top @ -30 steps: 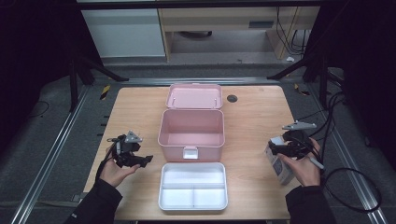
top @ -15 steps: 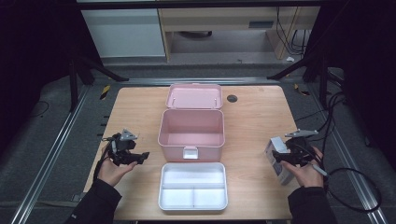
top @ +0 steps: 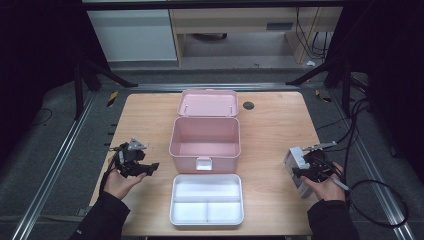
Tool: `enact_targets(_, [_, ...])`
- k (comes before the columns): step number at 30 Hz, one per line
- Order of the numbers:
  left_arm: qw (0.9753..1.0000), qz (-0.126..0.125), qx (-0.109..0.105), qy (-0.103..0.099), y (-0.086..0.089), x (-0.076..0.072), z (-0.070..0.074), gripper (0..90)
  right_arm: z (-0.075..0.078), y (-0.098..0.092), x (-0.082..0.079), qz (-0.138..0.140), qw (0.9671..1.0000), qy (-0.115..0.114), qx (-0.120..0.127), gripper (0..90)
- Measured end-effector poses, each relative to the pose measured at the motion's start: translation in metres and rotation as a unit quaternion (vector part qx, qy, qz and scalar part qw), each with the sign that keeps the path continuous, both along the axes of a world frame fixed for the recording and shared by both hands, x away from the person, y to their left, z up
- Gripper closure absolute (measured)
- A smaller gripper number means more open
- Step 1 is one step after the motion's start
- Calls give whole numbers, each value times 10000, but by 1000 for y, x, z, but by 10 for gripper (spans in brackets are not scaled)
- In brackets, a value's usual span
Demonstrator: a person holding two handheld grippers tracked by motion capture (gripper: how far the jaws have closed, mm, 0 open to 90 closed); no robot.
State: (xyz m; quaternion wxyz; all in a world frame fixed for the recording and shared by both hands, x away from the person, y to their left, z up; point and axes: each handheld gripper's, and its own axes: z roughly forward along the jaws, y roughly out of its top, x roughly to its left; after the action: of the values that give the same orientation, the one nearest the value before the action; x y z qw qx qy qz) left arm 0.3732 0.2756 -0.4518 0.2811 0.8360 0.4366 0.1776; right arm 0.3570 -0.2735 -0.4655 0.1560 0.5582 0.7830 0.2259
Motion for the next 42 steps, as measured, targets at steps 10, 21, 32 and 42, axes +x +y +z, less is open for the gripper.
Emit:
enact_targets(10, [10000,-22,30,27,-2,0,-2,336,-2,-2,2,-61,9996,268,-39,526])
enact_targets(21, [10000,-18,38,40,-1,0,-1,343,-1,0,3,-62,9993,352,-138,556])
enact_targets(32, [10000,-16,50,36,0,1,-1,347,-1,1,3,-2,9994,289,-211,535])
enact_targets(42, [10000,-29,41,58,0,2,-2,351,-7,4,13,93,9996,152,-208,472])
